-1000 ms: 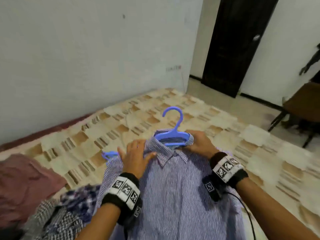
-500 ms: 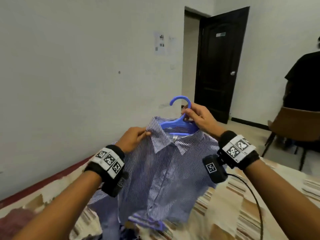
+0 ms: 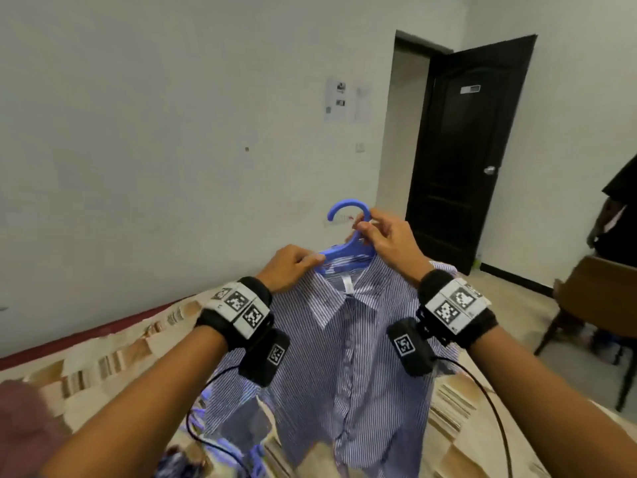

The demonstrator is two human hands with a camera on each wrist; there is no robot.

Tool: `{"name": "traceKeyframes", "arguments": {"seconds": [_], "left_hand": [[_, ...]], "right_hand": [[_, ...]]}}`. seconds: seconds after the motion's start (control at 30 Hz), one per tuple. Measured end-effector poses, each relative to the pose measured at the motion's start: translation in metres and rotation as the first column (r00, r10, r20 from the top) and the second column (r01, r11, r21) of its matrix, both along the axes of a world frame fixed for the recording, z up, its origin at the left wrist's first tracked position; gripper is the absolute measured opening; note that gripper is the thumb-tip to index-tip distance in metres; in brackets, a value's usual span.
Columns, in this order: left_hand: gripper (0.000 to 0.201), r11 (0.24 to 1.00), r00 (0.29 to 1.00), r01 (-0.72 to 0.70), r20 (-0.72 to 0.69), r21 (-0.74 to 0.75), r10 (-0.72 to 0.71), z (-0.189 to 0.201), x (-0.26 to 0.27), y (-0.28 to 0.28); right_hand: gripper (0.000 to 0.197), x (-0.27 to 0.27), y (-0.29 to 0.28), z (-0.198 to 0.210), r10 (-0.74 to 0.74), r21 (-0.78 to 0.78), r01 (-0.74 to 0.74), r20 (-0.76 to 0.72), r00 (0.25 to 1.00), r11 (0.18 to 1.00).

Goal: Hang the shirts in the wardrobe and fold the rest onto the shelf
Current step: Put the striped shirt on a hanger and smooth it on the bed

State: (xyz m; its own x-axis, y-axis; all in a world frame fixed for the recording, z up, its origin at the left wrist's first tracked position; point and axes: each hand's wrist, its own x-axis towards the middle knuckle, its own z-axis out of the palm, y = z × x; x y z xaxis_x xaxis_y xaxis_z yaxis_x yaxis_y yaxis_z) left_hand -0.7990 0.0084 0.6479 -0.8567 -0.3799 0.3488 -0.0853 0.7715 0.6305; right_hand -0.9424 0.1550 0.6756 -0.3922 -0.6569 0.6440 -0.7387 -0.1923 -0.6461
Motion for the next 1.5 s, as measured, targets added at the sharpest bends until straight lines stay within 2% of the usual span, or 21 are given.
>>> {"name": "traceKeyframes", "arguments": {"seconds": [0.1,0.2,0.3,0.43,0.53,0.6,0.63,0.7,0.77,0.83,0.87,0.97,1.0,1.1,1.2,1.3,1.37,1.47,1.5], "left_hand": [[0.031,0.997,0.999,0.006,-0.048,0.074,-0.002,0.000,-0.014,0.005],[0.032,0.998,0.996,0.002,-0.088,0.059,0.003,-0.006,-0.024,0.001],[0.031,0.992,0.991,-0.001,-0.129,0.125,0.017,-0.010,-0.028,-0.004],[0.036,0.981,0.998,0.051,-0.055,0.187,-0.041,-0.013,-0.022,-0.019],[0.043,0.994,0.998,-0.024,0.052,0.104,0.019,-0.013,-0.017,-0.037],[0.038,0.998,0.999,-0.017,0.044,0.065,0.014,-0.009,-0.012,-0.044],[0.036,0.996,0.999,0.013,0.028,0.084,-0.015,-0.004,-0.011,-0.046],[0.049,0.985,0.994,0.102,0.021,0.140,-0.106,0.007,-0.015,-0.052],[0.069,0.979,0.981,0.183,0.040,0.093,-0.187,0.018,-0.021,-0.057],[0.076,0.963,0.961,0.266,0.062,0.046,-0.268,0.025,-0.027,-0.065],[0.071,0.953,0.951,0.302,0.065,0.036,-0.304,0.027,-0.029,-0.069],[0.036,0.939,0.938,0.340,0.050,0.057,-0.343,0.033,-0.027,-0.077],[0.033,0.932,0.935,0.352,0.017,0.081,-0.355,0.035,-0.026,-0.079],[0.036,0.926,0.931,0.360,0.012,0.112,-0.364,0.035,-0.022,-0.088],[0.041,0.934,0.928,0.348,0.111,0.088,-0.356,0.029,-0.006,-0.102],[0.063,0.946,0.921,0.325,0.222,0.017,-0.320,0.006,0.012,-0.134],[0.068,0.955,0.921,0.286,0.298,-0.073,-0.252,-0.014,0.021,-0.155],[0.039,0.973,0.948,0.210,0.266,-0.100,-0.177,-0.036,0.028,-0.172],[0.039,0.973,0.949,0.214,0.257,-0.091,-0.184,-0.036,0.033,-0.173]], "right_hand": [[0.010,-0.018,0.008,0.004,0.088,0.096,-0.092,0.052,0.995,0.991],[0.008,-0.025,0.001,0.006,0.186,0.196,-0.204,0.108,0.977,0.959],[0.017,-0.020,-0.014,0.002,0.195,0.281,-0.202,0.051,0.979,0.938],[0.018,-0.009,-0.029,-0.011,0.154,0.250,-0.161,0.046,0.987,0.955],[0.016,-0.006,-0.034,-0.014,0.114,0.198,-0.133,0.107,0.988,0.971],[0.014,-0.005,-0.037,-0.009,0.057,0.116,-0.069,0.107,0.993,0.991],[0.013,-0.004,-0.038,-0.005,0.029,0.081,-0.037,0.103,0.994,0.996],[0.013,0.000,-0.042,0.001,-0.025,0.036,0.022,0.107,0.994,0.999],[0.013,0.005,-0.046,0.007,-0.058,0.005,0.057,0.134,0.989,0.998],[0.011,0.007,-0.048,0.012,-0.054,-0.008,0.057,0.185,0.981,0.998],[0.010,0.006,-0.047,0.015,-0.040,0.004,0.040,0.203,0.978,0.999],[0.012,0.006,-0.051,0.023,-0.019,0.156,-0.005,0.151,0.988,0.988],[0.014,0.009,-0.056,0.023,-0.011,0.210,-0.015,0.120,0.993,0.978],[0.016,0.023,-0.075,0.018,0.014,0.195,-0.039,0.132,0.991,0.980],[0.014,0.031,-0.092,0.011,-0.041,0.157,0.025,0.101,0.994,0.987],[0.015,0.034,-0.101,0.004,-0.080,0.113,0.068,0.111,0.991,0.991],[0.017,0.039,-0.104,0.001,-0.078,0.084,0.067,0.141,0.987,0.994],[0.020,0.042,-0.102,0.002,-0.025,0.108,0.008,0.156,0.987,0.994],[0.026,0.038,-0.100,0.002,-0.039,0.156,0.018,0.130,0.991,0.988]]}}
